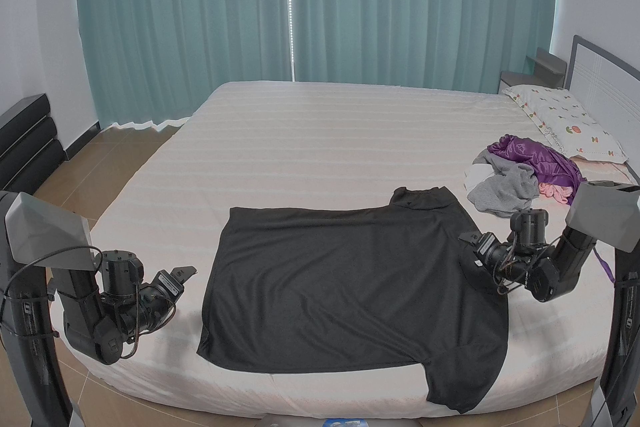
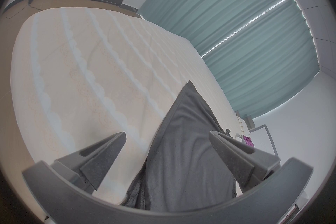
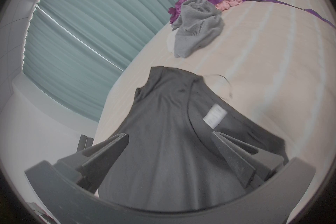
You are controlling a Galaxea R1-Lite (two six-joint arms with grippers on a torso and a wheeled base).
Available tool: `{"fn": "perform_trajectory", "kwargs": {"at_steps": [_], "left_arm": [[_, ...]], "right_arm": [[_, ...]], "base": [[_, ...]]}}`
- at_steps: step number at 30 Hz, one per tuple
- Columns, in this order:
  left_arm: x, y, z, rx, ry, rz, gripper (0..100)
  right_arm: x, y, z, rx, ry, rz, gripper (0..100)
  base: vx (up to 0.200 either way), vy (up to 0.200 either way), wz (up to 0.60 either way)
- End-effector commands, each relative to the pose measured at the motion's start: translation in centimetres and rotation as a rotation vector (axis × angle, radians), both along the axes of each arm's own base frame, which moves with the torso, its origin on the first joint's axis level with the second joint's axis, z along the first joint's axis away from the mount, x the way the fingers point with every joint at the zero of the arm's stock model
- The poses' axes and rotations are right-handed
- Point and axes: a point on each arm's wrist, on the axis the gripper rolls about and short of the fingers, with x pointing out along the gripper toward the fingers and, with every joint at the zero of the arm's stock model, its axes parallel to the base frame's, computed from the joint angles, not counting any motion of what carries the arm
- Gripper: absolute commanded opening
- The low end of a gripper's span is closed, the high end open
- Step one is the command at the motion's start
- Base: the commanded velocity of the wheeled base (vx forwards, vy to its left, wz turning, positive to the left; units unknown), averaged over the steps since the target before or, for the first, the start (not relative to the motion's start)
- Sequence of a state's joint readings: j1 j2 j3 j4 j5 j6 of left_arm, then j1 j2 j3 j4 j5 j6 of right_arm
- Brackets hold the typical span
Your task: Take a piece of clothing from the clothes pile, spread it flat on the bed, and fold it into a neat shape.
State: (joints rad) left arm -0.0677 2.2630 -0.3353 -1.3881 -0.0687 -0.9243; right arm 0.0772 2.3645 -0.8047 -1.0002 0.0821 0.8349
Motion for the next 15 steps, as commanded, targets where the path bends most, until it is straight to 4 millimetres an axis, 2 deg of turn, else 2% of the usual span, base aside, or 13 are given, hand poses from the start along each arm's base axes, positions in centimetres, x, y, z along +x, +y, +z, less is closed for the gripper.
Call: {"fn": "perform_trajectory", "kwargs": {"at_steps": [1,2,6,12,15], "left_arm": [[-0.7,-0.5,-0.1,-0.004,0.008,-0.025,100],[-0.9,-0.4,-0.1,-0.003,0.016,-0.025,100],[-1.0,-0.5,0.0,-0.006,0.018,-0.028,100],[-1.1,-0.7,-0.1,-0.007,0.023,-0.037,100],[-1.1,-0.8,-0.1,-0.008,0.023,-0.038,100]], "right_arm": [[-5.0,0.1,2.9,0.007,-0.016,0.02,100],[-6.9,0.2,2.6,0.005,0.016,0.03,100],[-9.8,0.1,2.2,0.02,0.053,0.026,100],[-11.9,0.4,1.5,0.081,0.053,0.047,100],[-12.8,0.6,0.8,0.081,0.075,0.059,100]], "base": [[0.0,0.0,0.0],[0.0,0.0,0.0],[0.0,0.0,0.0],[-0.2,0.0,0.0],[0.0,0.0,0.0]]}}
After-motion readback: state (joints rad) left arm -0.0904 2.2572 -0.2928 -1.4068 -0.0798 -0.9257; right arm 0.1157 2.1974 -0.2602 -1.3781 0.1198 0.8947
